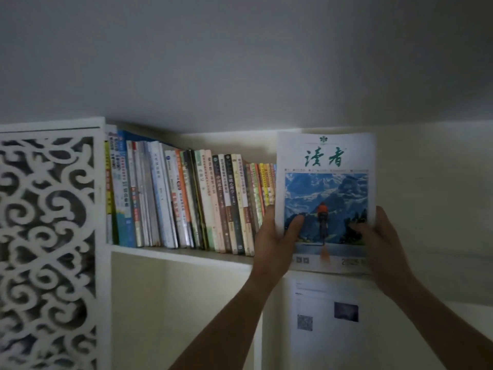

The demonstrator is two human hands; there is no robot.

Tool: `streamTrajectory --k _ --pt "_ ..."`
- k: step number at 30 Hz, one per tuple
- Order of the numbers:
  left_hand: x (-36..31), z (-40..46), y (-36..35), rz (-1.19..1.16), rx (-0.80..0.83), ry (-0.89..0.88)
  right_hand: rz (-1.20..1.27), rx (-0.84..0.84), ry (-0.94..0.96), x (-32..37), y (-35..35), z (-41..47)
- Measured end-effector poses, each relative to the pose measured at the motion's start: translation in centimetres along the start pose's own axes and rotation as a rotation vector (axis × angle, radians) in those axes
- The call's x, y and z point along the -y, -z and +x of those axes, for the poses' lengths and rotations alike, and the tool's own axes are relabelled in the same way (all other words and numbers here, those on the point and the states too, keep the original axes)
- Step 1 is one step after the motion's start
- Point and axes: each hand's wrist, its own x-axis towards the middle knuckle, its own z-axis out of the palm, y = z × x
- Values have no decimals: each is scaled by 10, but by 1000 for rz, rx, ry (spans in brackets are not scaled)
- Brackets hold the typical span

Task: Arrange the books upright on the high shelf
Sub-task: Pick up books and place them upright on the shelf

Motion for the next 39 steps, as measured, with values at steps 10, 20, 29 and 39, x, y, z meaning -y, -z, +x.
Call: streamTrajectory --k 10,20,29,39 --pt "-64 -61 158 92 -175 185 288 216 -115 49 -149 -42" --pt "-65 -77 315 1030 -665 -178 -726 -6 602 74 -330 -33" --pt "-60 -83 355 1104 -665 -133 -1017 -50 683 70 -365 4" --pt "-57 -68 333 1080 -563 -263 -1019 -134 739 67 -356 5"
